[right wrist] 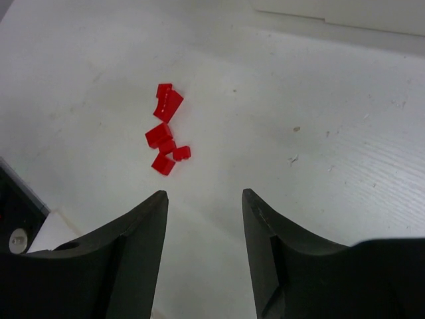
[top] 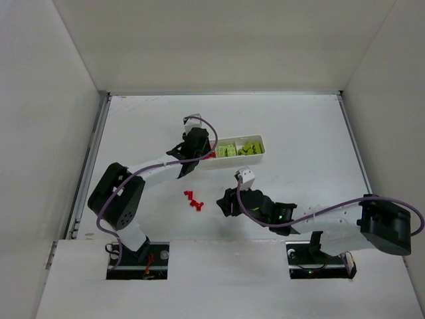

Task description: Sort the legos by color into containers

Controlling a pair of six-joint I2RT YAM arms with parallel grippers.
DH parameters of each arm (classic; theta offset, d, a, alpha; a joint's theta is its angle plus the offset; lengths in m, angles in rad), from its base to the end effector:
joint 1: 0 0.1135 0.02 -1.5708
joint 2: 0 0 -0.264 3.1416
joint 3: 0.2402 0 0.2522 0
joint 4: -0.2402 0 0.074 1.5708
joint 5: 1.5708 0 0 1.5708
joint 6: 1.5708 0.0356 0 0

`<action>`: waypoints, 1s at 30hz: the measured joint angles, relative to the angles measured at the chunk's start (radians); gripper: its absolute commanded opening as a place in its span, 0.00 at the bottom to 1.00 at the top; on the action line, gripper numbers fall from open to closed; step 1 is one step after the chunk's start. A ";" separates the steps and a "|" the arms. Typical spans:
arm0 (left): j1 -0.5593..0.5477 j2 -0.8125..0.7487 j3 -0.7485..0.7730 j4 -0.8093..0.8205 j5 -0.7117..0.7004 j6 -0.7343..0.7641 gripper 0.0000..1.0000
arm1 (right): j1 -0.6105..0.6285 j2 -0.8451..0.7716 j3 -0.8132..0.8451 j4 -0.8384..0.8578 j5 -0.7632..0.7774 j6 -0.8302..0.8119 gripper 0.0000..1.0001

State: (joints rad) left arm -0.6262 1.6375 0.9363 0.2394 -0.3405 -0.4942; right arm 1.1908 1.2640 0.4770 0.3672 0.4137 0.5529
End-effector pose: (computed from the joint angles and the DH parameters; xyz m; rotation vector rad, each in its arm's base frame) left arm 0.2985 -0.2012 0.2168 -0.0810 2.0219 -0.3691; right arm 0.1071 0.2297 0.1906 -0.3700 1.9923 0.7261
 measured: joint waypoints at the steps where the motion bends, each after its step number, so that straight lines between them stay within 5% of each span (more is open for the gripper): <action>1: 0.000 0.003 0.002 0.000 0.000 0.002 0.39 | 0.009 0.001 -0.002 -0.001 0.006 0.005 0.56; 4: -0.001 0.001 0.002 -0.003 -0.004 0.008 0.45 | 0.025 0.025 0.000 0.004 0.018 0.013 0.57; 8: -0.003 -0.060 -0.031 -0.007 -0.005 0.011 0.41 | 0.053 0.116 0.031 0.001 0.027 0.014 0.57; 17: -0.003 -0.489 -0.319 -0.031 -0.011 -0.025 0.28 | 0.110 0.330 0.195 0.003 0.027 -0.021 0.58; 30: -0.018 -0.906 -0.602 -0.290 -0.010 -0.146 0.27 | 0.120 0.518 0.311 0.001 0.039 -0.072 0.48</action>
State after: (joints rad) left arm -0.6445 0.7319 0.3347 -0.0502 -0.3500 -0.6403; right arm 1.3109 1.7824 0.7883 0.3683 0.4522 0.4812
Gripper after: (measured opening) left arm 0.272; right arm 0.517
